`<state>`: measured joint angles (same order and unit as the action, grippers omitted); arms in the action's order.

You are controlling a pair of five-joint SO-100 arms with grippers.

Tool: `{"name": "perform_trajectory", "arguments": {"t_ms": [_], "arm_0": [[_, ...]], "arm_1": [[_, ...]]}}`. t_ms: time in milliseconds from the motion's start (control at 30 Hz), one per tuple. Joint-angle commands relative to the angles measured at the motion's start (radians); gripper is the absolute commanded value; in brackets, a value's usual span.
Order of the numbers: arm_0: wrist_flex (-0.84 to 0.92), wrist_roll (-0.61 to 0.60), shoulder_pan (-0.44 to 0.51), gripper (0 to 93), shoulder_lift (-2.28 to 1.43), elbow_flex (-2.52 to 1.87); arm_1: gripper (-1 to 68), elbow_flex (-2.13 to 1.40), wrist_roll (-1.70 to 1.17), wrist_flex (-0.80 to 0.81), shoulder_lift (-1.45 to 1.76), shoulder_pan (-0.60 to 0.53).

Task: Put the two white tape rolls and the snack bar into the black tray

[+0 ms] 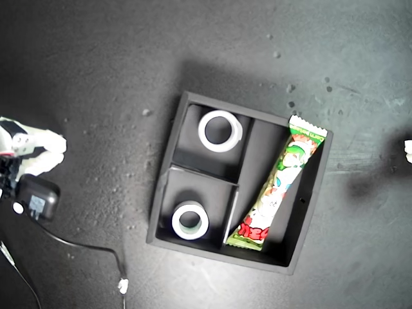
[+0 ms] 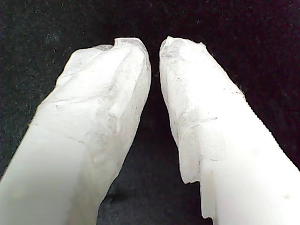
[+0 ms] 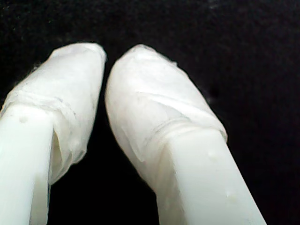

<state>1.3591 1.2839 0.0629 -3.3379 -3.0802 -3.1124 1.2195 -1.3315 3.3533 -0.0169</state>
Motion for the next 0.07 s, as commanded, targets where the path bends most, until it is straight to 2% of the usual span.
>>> {"name": "perform_trajectory", "arguments": {"t_ms": [0, 33], "arm_0": [[0.034, -0.009, -0.003, 0.2, -0.049, -0.058], [0.034, -0.009, -0.003, 0.2, -0.049, -0.058]], "arm_1": [[1.7, -0.012, -0.006, -0.009, -0.006, -0.008], [1.7, -0.012, -0.006, -0.009, -0.006, -0.008]]}}
